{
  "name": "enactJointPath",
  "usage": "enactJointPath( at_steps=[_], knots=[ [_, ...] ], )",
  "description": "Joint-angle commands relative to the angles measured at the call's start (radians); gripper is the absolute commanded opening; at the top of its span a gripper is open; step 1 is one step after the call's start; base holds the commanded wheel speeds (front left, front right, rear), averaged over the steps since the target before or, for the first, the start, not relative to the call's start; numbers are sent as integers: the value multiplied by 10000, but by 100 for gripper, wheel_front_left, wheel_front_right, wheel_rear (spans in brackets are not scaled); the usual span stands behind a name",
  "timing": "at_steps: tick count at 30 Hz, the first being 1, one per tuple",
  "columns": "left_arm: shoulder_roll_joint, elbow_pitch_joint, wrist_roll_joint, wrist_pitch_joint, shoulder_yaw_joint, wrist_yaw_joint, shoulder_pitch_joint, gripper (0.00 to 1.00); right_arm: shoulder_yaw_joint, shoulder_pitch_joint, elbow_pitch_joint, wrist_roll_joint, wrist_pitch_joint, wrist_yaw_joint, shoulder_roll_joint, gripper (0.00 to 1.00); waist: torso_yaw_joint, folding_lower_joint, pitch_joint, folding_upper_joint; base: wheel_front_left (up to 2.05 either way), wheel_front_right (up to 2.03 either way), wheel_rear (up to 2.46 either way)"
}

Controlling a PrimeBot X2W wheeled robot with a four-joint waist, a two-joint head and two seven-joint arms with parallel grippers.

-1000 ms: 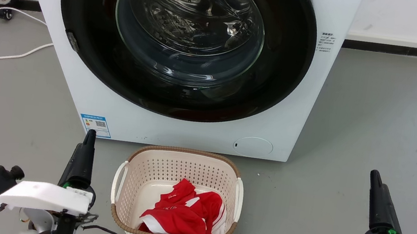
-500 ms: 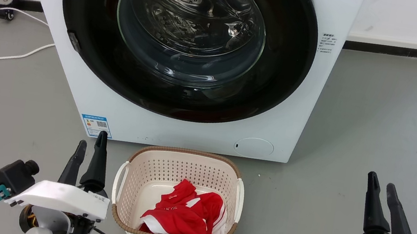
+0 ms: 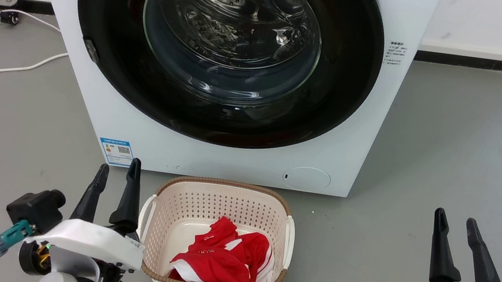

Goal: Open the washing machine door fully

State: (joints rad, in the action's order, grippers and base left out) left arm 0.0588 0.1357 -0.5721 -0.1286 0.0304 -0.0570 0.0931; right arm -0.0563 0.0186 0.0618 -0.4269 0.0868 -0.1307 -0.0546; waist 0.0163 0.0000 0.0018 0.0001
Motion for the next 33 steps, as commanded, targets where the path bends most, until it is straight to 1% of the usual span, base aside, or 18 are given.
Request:
enactJointPath(
  at_steps=[1,8,15,27,33],
  knots=[
    [80,-86,263,-101,62,38,270,100,3,-12,-180,293,38,0,19,100,0,0,-1,-1,0,0,0],
    [155,-90,1239,-302,344,158,302,100,-2,-88,-251,1253,52,0,25,100,5,0,19,-1,0,0,0],
    [204,-65,1952,-478,545,239,340,100,9,-114,-280,2080,154,1,31,100,22,0,31,-1,0,0,0],
    [258,-5,3014,-749,827,398,383,100,46,-172,-229,3117,261,1,40,100,53,0,32,-1,0,0,0],
    [263,21,3446,-888,888,425,414,100,-2,-177,-248,3457,311,1,43,100,71,0,35,-1,0,0,0]
  ],
)
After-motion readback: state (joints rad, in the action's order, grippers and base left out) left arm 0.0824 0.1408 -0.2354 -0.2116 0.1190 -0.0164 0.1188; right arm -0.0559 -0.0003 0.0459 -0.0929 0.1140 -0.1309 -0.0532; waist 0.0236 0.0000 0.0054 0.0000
